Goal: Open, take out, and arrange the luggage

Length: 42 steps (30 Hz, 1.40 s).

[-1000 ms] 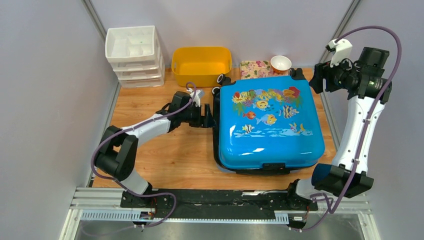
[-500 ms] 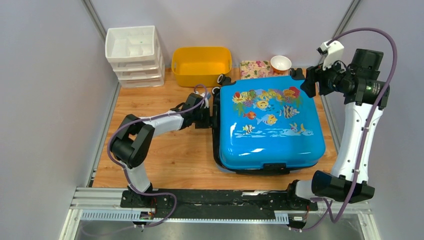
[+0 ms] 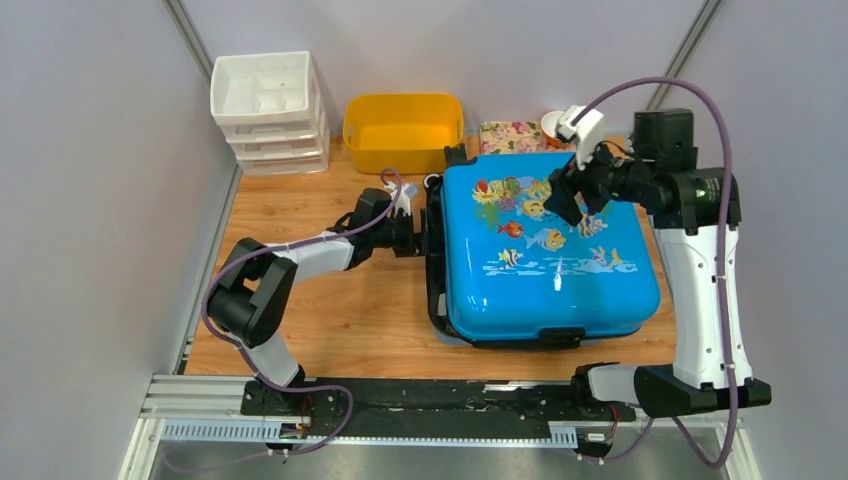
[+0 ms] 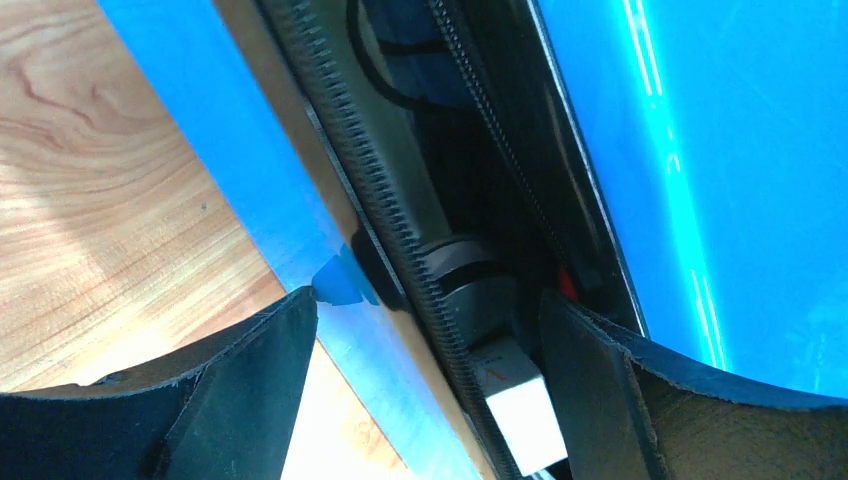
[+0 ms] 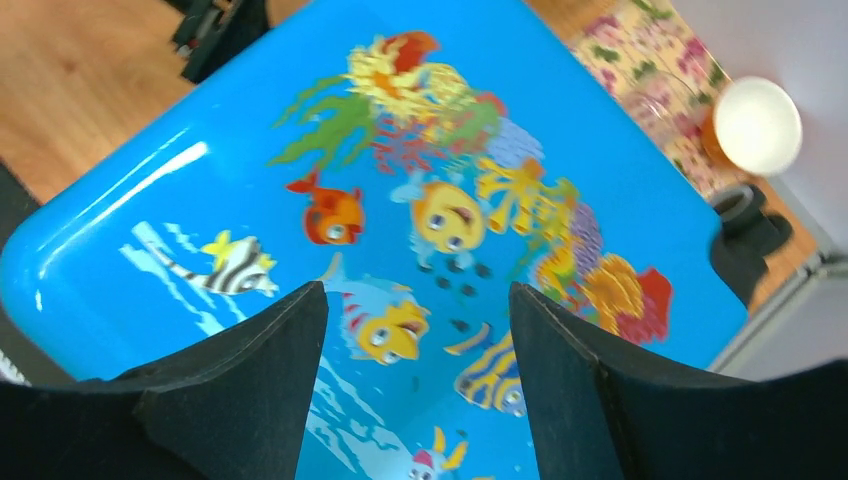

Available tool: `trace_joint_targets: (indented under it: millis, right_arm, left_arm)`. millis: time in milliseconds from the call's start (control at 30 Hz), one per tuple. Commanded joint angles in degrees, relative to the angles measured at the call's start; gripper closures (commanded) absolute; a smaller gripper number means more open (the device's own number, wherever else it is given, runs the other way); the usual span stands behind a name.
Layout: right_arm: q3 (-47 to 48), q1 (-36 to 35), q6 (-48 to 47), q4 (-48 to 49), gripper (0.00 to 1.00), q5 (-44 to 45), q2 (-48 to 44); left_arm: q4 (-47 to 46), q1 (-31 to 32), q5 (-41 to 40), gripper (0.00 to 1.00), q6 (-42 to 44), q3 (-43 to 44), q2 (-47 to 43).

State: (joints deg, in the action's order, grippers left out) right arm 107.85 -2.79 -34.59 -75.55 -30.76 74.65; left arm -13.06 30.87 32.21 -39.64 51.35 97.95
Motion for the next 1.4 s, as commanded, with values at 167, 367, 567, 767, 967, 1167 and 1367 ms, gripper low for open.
trace_joint_targets:
  millis: [167, 367, 567, 767, 967, 1167, 1367]
  right_arm:
    - [-3.08, -25.93, -4.60, -0.30, 0.29, 17.65, -4.07]
    - [-0.91, -37.02, -6.37, 1.72, 0.30, 24.17, -2.50]
    - [3.59, -46.94, -4.70, 7.59, 0.31, 29.96, -1.44]
    - [7.28, -56.97, -4.70, 12.52, 0.32, 38.58, 1.19]
    - [7.29, -66.11, -9.87, 11.39, 0.34, 43.59, 3.83]
    - [-0.61, -71.48, -19.46, 7.53, 0.39, 55.01, 3.66]
    - [-5.72, -72.10, -22.45, 6.03, 0.44, 65.73, 4.10]
  left_arm:
    - [-0.04, 3.49, 2.34, 0.10, 2.99, 7.61, -7.07]
    - [6.64, 5.25, 0.67, 0.10, 5.45, 14.11, -7.33]
    - [11.12, 6.04, -1.00, 0.10, 8.16, 21.50, -7.16]
    - [19.56, 8.50, -1.80, 0.09, 10.89, 31.07, -5.76]
    - [17.98, 8.85, -1.01, 0.09, 9.41, 33.99, -4.35]
    - [13.42, 8.85, -0.30, 0.09, 11.06, 37.31, -1.28]
    - [13.42, 8.85, 0.84, 0.09, 11.96, 43.30, 3.65]
